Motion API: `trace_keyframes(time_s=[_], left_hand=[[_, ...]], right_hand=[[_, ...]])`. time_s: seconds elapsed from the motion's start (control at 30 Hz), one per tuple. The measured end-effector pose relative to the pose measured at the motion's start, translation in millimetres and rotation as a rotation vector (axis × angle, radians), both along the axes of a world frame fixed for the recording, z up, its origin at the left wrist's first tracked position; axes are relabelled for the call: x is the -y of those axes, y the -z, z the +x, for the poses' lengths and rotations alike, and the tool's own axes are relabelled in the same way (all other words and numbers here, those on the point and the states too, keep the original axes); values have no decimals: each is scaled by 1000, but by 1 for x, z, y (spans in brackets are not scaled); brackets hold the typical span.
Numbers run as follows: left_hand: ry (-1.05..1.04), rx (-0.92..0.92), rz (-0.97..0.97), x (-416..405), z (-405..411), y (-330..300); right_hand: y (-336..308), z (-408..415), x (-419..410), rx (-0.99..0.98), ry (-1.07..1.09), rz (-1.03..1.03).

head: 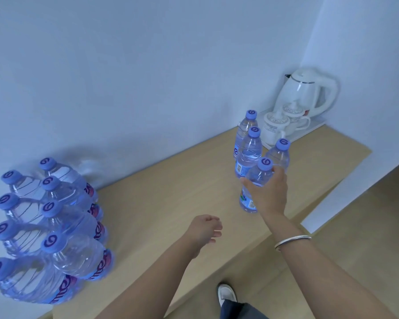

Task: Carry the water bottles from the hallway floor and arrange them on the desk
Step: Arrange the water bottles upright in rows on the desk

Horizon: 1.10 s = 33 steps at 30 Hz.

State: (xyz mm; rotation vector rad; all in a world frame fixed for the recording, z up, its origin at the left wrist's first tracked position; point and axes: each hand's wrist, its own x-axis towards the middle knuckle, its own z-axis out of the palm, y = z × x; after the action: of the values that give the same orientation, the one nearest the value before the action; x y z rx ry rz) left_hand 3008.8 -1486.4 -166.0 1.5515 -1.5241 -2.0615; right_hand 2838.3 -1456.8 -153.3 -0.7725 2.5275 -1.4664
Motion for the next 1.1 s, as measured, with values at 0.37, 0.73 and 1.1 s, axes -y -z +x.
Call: trace_keyframes(time_s=[0.37,0.73,1.1], left_hand=[[-109,-31,125,7,17,10],[-120,-530,514,-3,55,-3],[-270,-691,516,-17,91,1]], right_hand=[[-44,-10,2,334,-659,-180],[-124,44,25,501,-1448,-110],[-112,78,54,599,-1570,0]])
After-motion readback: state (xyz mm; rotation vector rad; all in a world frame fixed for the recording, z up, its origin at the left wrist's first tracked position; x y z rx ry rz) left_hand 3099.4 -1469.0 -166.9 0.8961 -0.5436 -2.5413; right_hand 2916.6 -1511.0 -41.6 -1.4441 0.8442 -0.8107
